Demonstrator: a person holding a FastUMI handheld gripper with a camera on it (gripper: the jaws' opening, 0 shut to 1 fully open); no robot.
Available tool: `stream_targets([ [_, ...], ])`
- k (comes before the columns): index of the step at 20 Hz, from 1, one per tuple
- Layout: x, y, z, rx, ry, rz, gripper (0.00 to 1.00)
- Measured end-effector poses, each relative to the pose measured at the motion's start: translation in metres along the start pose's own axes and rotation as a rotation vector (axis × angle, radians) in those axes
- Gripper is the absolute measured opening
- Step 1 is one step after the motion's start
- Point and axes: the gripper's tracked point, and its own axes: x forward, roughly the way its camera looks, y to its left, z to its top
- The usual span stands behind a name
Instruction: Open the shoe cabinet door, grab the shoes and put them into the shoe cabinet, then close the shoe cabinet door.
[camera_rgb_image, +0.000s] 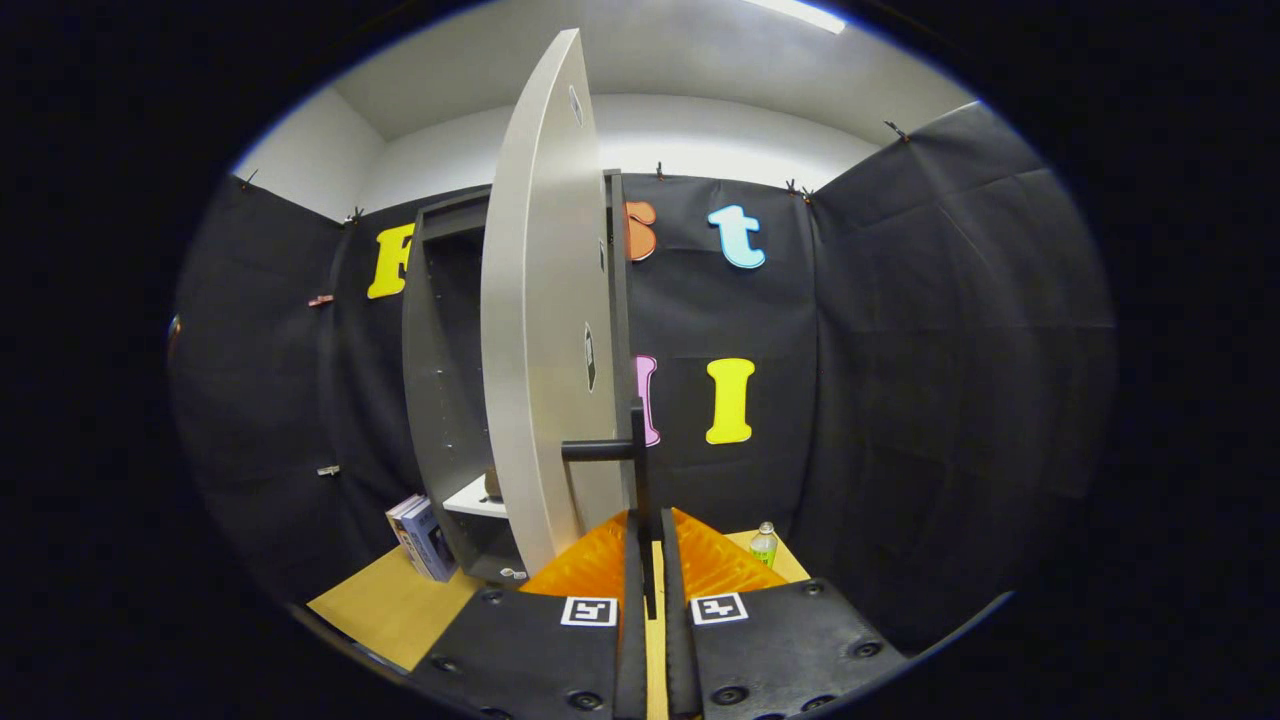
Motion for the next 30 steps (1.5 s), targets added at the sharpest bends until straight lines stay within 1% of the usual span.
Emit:
stream_targets([
  [2,-0.003,-0.005,0.0,-0.024,-0.008,-0.007,0.12],
  [4,-0.011,-0.007,0.001,-0.026,-0.015,-0.008,0.18],
  [6,-0.021,-0.01,0.003,-0.021,-0.021,-0.03,0.18],
  [7,-0.027,-0.013,0.005,-0.021,-0.024,-0.052,0.2],
  [8,-0.032,-0.019,0.006,-0.03,-0.029,-0.085,0.2],
  [9,-0.04,-0.024,0.01,-0.041,-0.04,-0.112,0.27],
  [11,-0.058,-0.028,0.019,-0.04,-0.068,-0.146,0.33],
  [13,-0.076,-0.017,0.029,-0.009,-0.099,-0.121,0.38],
  [17,-0.098,0.013,0.04,0.057,-0.125,-0.044,0.68],
  [19,-0.103,0.043,0.039,0.075,-0.127,0.026,0.85],
  [20,-0.101,0.06,0.034,0.072,-0.115,0.076,0.87],
  [21,-0.102,0.076,0.027,0.06,-0.093,0.111,0.98],
  [23,-0.096,0.108,0.003,0.052,-0.031,0.157,0.98],
  [24,-0.089,0.13,-0.017,0.066,0.015,0.193,0.98],
  [26,-0.071,0.164,-0.066,0.096,0.15,0.231,0.98],
  [29,-0.045,0.192,-0.142,0.109,0.345,0.229,0.98],
  [30,-0.041,0.2,-0.173,0.091,0.409,0.223,0.98],
])
